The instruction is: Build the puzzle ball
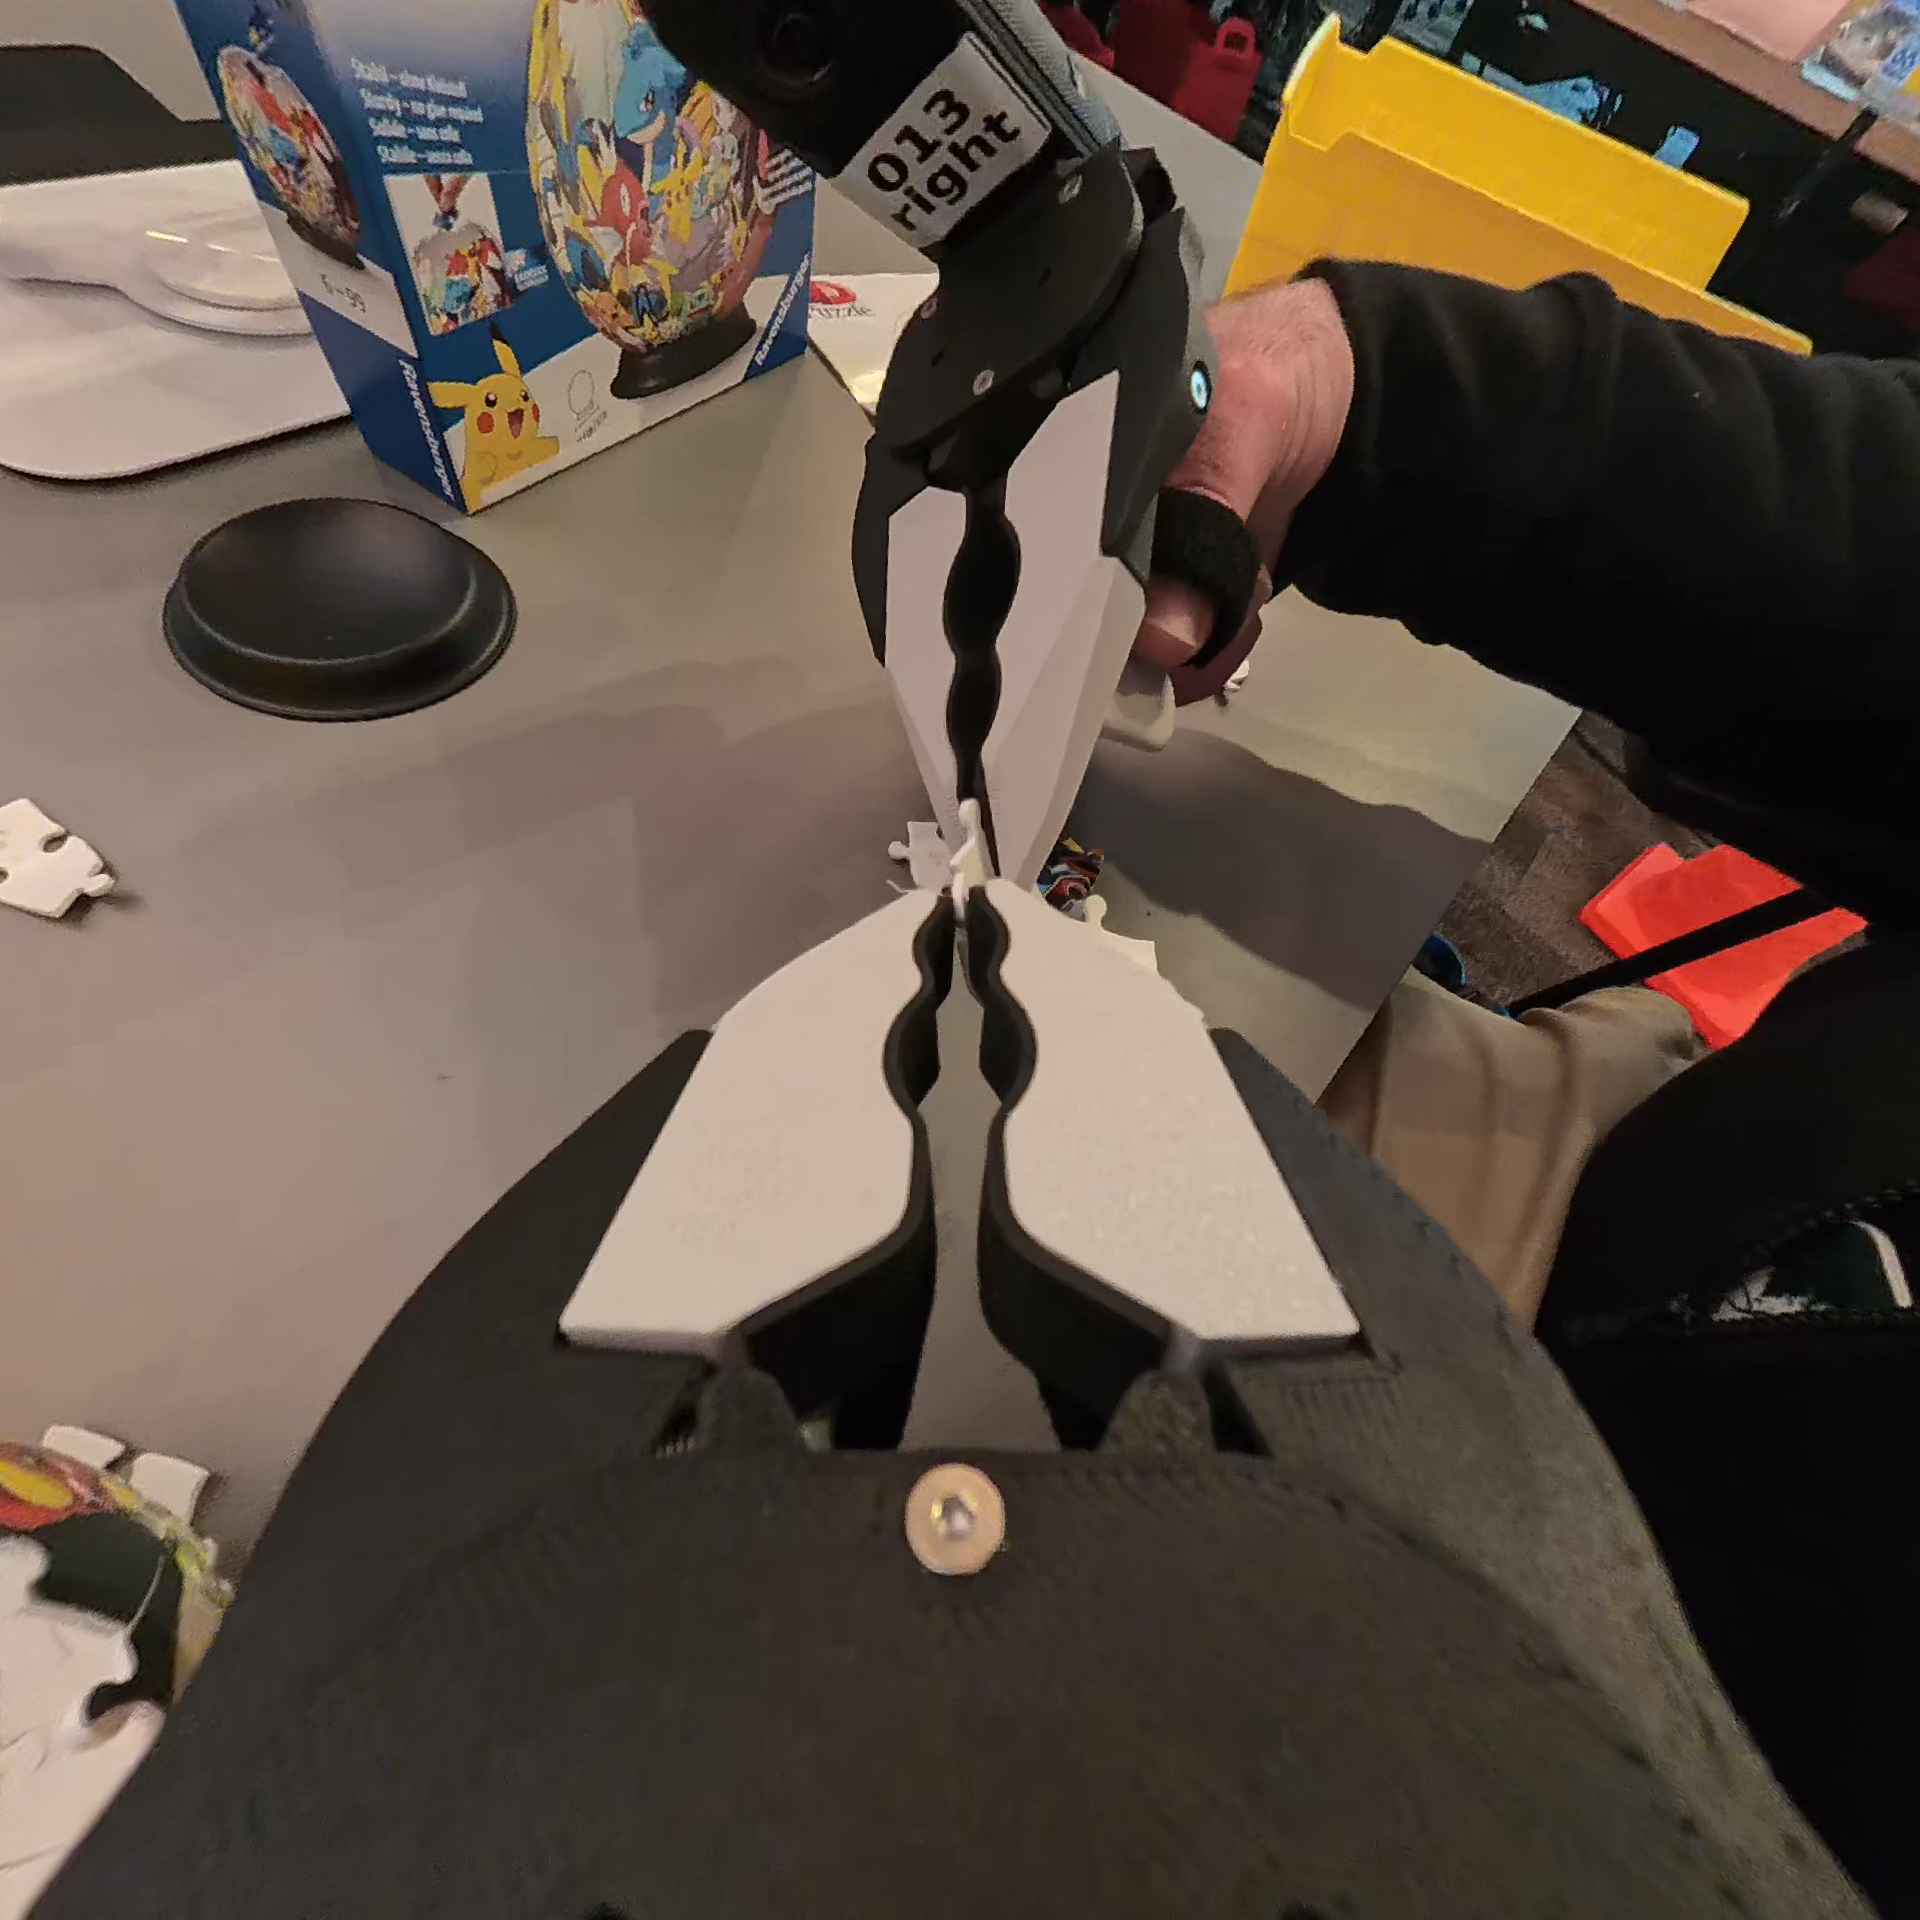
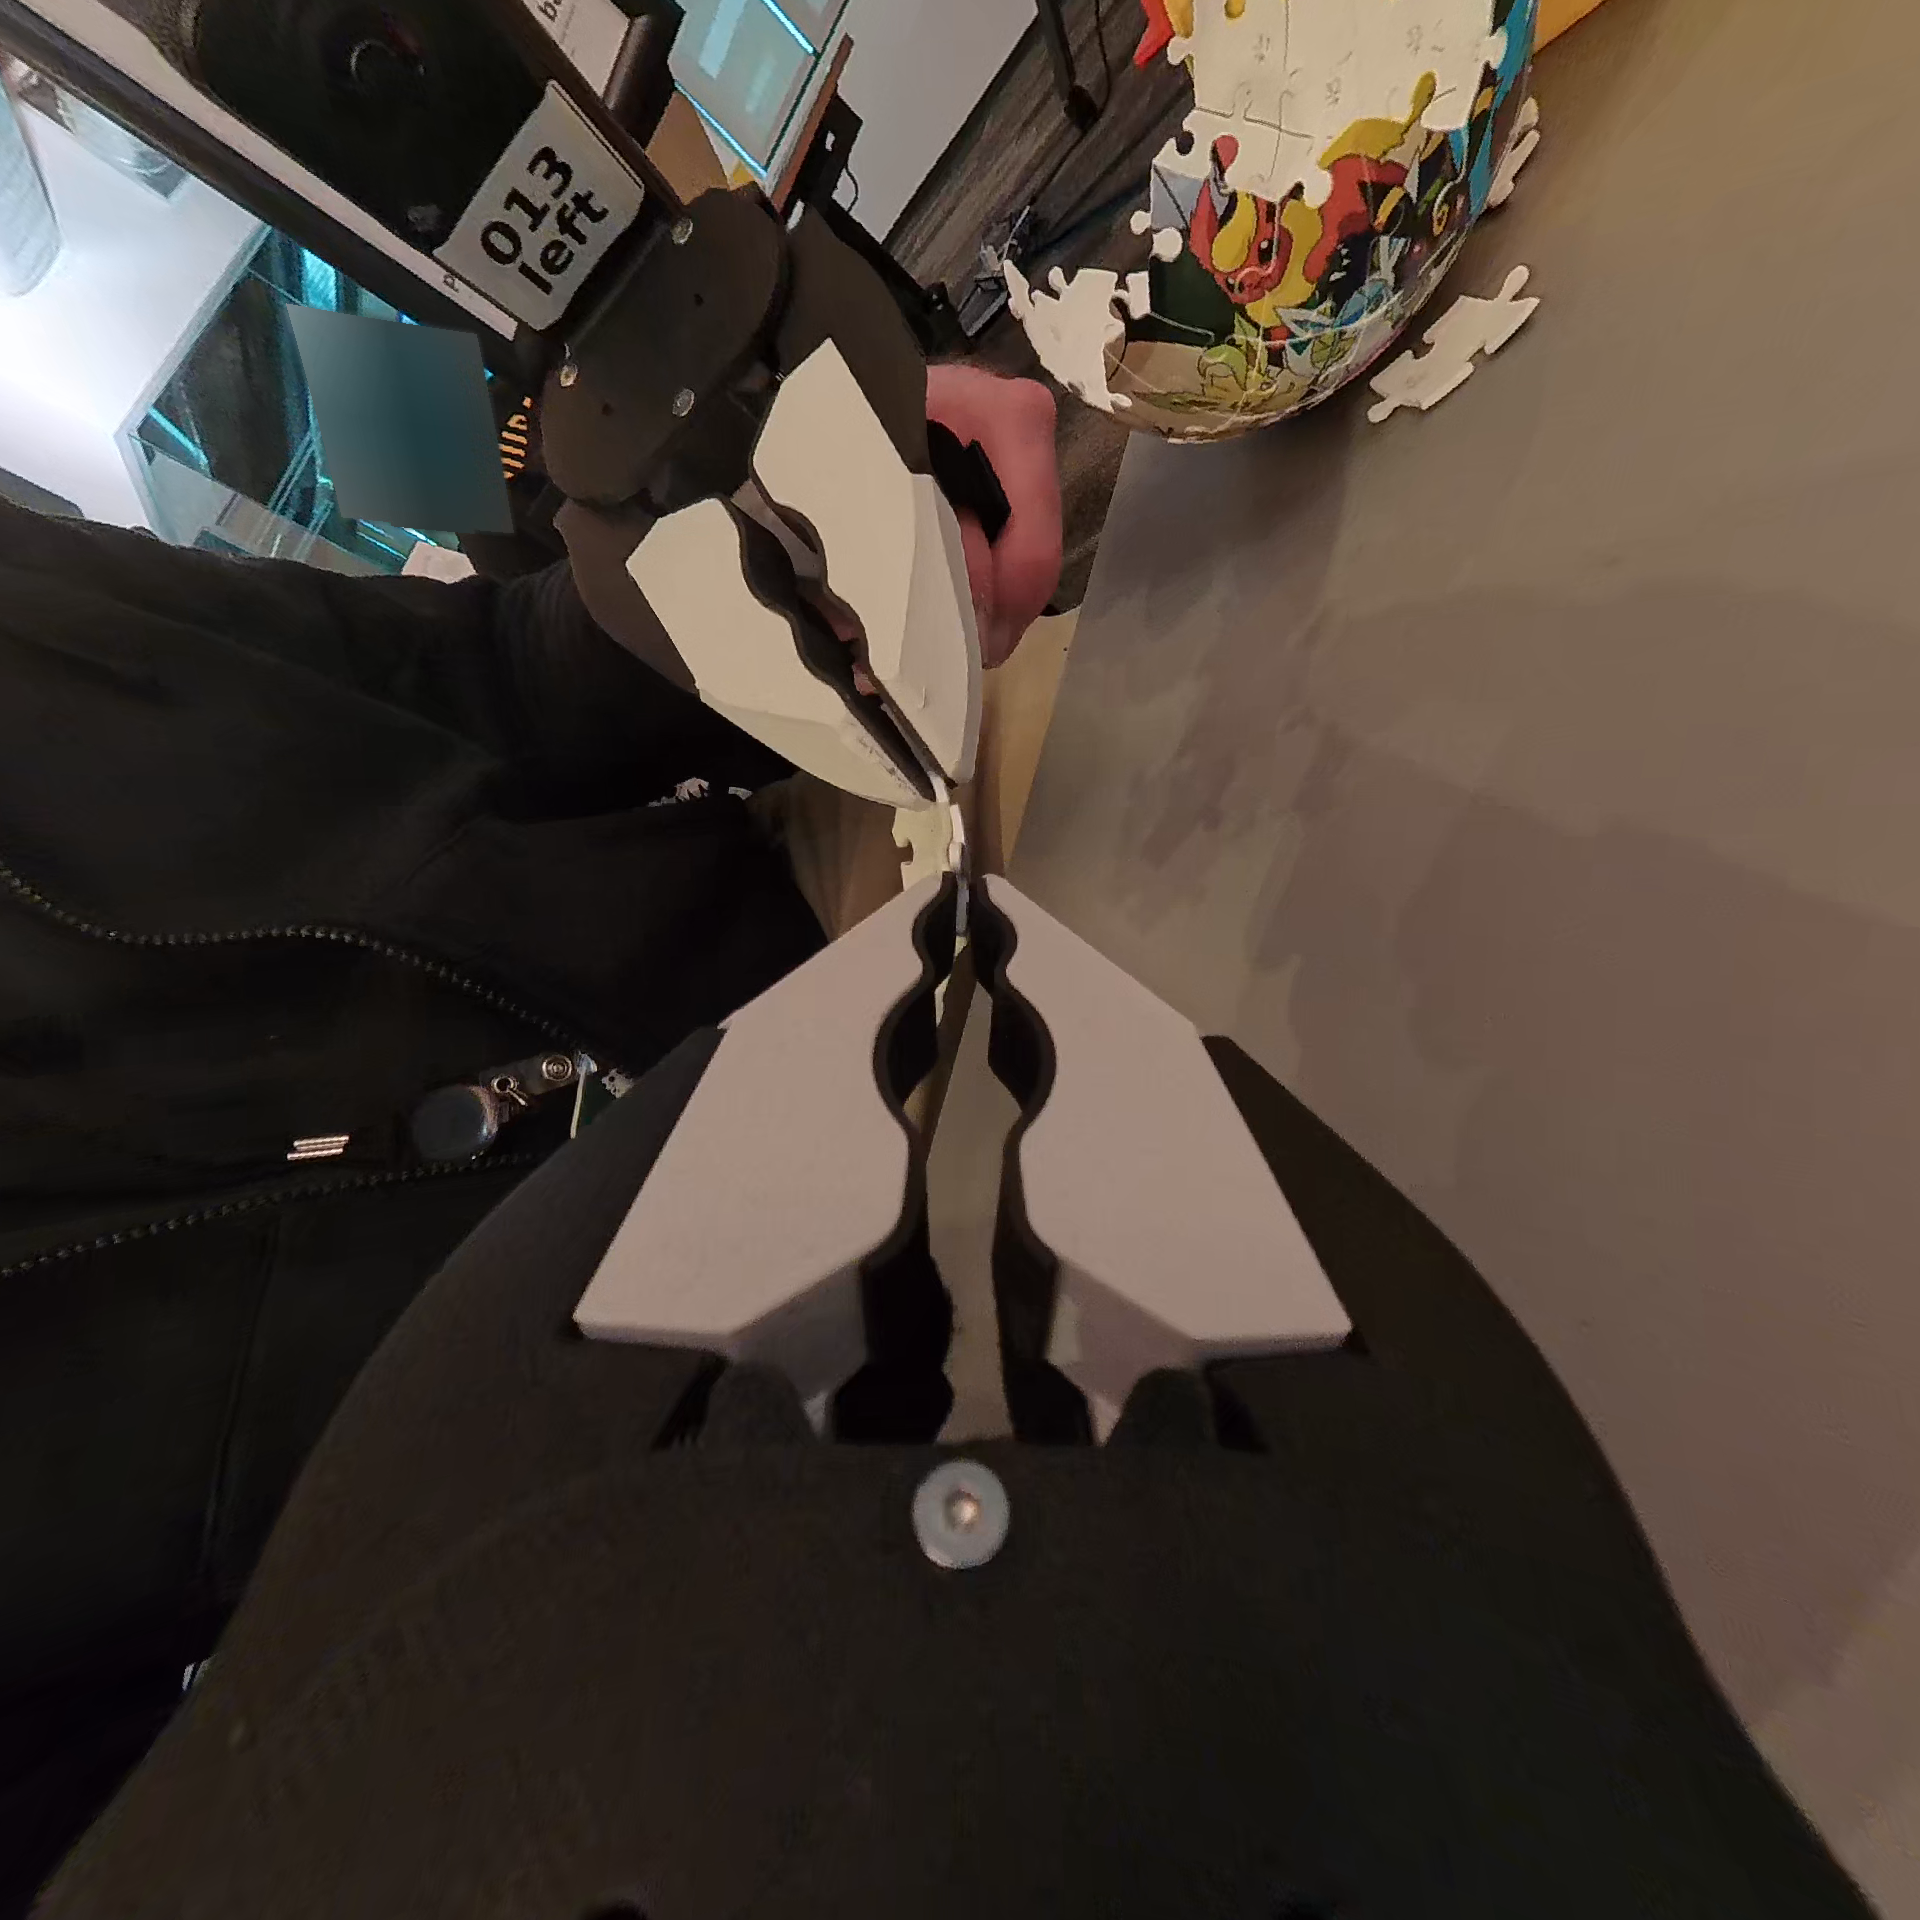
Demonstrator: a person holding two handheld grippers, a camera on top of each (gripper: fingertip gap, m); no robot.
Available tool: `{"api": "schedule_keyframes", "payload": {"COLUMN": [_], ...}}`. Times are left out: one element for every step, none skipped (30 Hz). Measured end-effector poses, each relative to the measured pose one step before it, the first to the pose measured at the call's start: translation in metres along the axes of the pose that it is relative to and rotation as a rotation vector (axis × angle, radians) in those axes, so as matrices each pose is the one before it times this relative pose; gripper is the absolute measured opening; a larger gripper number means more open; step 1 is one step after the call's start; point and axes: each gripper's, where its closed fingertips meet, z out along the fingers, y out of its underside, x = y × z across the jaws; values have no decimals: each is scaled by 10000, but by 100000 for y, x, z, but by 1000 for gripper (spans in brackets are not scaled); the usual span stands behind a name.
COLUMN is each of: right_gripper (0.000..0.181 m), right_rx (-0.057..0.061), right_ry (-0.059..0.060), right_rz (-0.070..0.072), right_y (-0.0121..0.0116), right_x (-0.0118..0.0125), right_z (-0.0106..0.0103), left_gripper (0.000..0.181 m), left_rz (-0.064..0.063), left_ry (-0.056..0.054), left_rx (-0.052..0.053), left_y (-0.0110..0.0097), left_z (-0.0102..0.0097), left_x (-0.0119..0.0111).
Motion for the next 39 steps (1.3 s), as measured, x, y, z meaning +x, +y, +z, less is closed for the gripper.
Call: {"api": "schedule_keyframes", "payload": {"right_gripper": [1,1,0,1,1,1,1,0,0,0,0,0,0,0,0,0,0,0,0,0,0,0,0,0,0,0,0,0,0,0,0,0,0,0,0,0,0,0,1], "right_rx": [23,26,30,-19,-29,0,13,24,26,-8,-39,10,22,-4,-22,-21,-16,-27,-20,-7,3,-22,-31,-33,-19,5,-12,-23,-21,-23,-50,-66,-79,-75,-30,-48,-100,-73,-20], "right_ry": [-10,-38,-42,-18,-22,-58,-59,-52,-106,-77,5,-49,-78,1,-4,-54,-17,42,-3,-25,11,1,-46,-7,37,-31,-56,1,30,-12,0,51,61,26,0,61,97,44,-19], "right_rz": [6,0,0,7,-17,-7,8,15,16,24,24,10,7,19,38,12,17,10,-12,-20,-11,-2,-17,-12,12,17,4,-2,1,9,-10,-11,2,-10,2,-20,-32,-39,-14], "right_y": [-25,-22,-17,38,26,-28,-44,-50,-34,30,73,-6,-45,-12,53,82,53,31,18,4,-32,14,36,43,22,-7,23,22,22,21,55,66,91,94,16,13,85,52,7], "right_x": [5,-51,-65,-32,-56,-101,-96,-55,-137,-78,41,-35,-97,21,55,-30,12,72,-23,-65,-8,-6,-90,-30,80,-10,-65,4,53,-2,-8,64,100,50,15,64,93,-6,-58], "right_z": [-33,-22,-16,6,11,19,-24,-34,-19,1,17,26,40,20,23,18,14,-30,-25,-14,7,9,43,44,6,-20,9,10,5,32,65,80,73,80,75,43,59,72,38], "left_gripper": [2,2,3,3,3,3,3,3,3,3,3,3,3,3,3,3,3,3,3,3,3,3,3,3,3,3,3,3,3,3,3,3,3,3,3,3,3,3,3], "left_rz": [-126,-59,-6,75,205,204,203,223,277,282,215,174,176,150,136,210,259,123,15,51,109,30,49,188,152,98,125,154,91,41,49,112,172,118,84,181,205,104,100], "left_ry": [8,-22,-34,15,-5,-56,-57,10,-14,-75,-32,-19,-132,-109,-28,-70,-140,-77,53,9,-37,37,49,-42,-22,44,16,-55,-5,22,24,-21,-1,10,-21,-35,2,-7,-12], "left_rx": [81,100,52,2,27,39,61,99,22,-102,-82,12,-16,-79,-24,-45,-76,-46,15,-9,-33,6,18,-83,-81,-10,-12,-88,-44,-5,-49,-95,-122,-77,-80,-141,-130,-67,-40], "left_y": [-17,-38,3,20,-64,-138,-172,-188,-75,86,63,-69,-17,77,21,48,63,11,-66,-13,33,-20,-24,107,77,-40,-37,67,42,-2,79,130,143,32,34,145,118,25,18], "left_z": [3,-12,-5,-13,-23,-30,-40,-55,-51,-24,-24,-24,4,11,14,14,-26,-40,-53,-50,-41,-21,-18,-23,-71,-91,-67,-16,6,14,62,78,88,67,50,46,39,17,-20], "left_x": [-26,-59,-70,23,99,62,63,178,131,32,72,88,-64,-46,83,51,-49,-57,53,3,-35,72,95,-17,-32,49,41,-43,38,60,60,38,84,64,-21,-10,90,25,5]}}
